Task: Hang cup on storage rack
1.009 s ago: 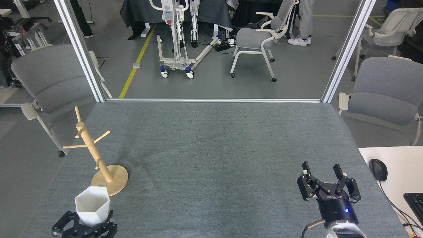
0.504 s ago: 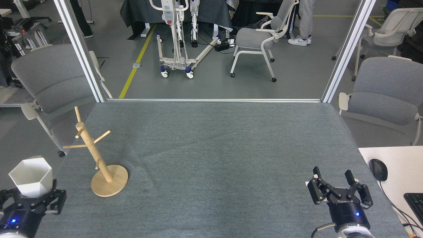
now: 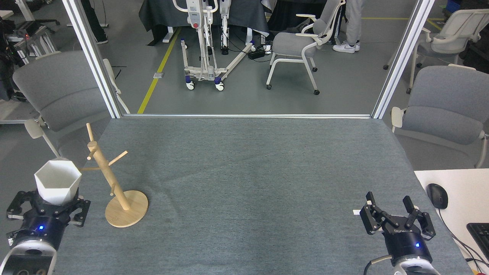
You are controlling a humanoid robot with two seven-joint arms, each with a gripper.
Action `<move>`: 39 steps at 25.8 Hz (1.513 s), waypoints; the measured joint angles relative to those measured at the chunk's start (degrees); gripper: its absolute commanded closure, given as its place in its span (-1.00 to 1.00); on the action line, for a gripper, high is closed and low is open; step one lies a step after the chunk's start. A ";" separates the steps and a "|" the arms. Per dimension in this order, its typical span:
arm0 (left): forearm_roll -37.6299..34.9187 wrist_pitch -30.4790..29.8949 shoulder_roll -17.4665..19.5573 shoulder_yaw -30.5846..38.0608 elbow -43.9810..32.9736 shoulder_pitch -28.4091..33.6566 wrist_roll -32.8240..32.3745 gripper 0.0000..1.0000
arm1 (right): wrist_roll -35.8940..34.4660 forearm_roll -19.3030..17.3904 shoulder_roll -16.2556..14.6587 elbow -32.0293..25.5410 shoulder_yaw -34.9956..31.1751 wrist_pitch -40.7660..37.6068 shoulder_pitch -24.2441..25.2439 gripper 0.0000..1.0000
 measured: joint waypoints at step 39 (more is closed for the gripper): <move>7.37 2.88 -7.83 -5.27 8.07 8.69 8.80 -0.98 | -0.04 -0.09 1.05 3.53 -1.32 0.59 -3.42 -1.00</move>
